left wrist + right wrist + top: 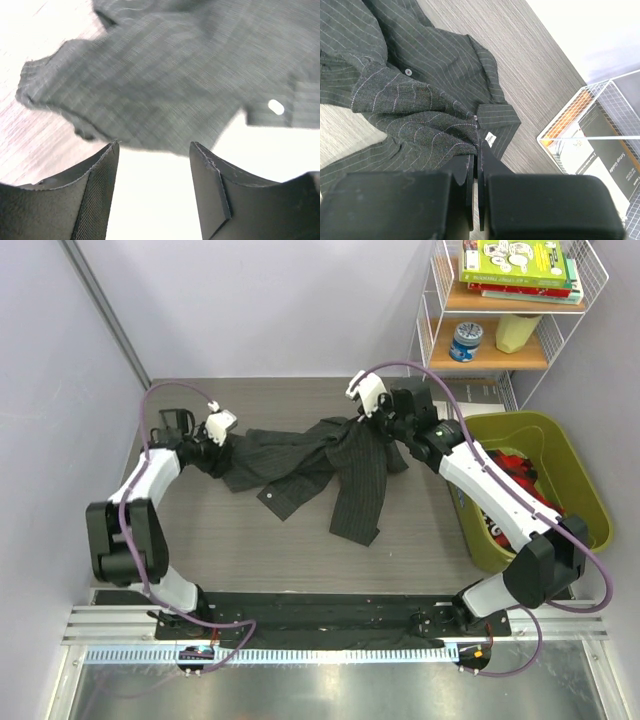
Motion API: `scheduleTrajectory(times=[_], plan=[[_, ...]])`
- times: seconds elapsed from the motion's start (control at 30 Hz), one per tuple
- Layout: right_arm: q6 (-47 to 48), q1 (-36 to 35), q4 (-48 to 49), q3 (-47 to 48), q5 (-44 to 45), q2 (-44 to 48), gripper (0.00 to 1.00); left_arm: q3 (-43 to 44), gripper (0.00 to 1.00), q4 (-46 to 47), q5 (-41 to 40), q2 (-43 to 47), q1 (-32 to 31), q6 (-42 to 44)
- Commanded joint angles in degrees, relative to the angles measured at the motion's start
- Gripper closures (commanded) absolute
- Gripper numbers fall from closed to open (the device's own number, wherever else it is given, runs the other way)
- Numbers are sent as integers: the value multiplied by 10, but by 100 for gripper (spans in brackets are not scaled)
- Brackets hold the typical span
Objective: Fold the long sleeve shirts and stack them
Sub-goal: Flatten the shirt out
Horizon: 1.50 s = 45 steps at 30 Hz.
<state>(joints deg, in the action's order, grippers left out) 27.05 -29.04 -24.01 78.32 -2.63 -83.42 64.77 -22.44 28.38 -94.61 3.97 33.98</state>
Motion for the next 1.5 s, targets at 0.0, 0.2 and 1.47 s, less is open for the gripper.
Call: scheduleTrajectory(times=[0.0, 0.2, 1.47], plan=[[-10, 3, 41, 41, 8, -4, 99, -43, 41, -82, 20, 85, -8, 57], [-13, 7, 47, 46, 8, -12, 99, -144, 39, 25, -82, 108, -34, 54], [-27, 38, 43, 90, 1, -3, 99, 13, 100, -136, -44, 87, -22, 74]])
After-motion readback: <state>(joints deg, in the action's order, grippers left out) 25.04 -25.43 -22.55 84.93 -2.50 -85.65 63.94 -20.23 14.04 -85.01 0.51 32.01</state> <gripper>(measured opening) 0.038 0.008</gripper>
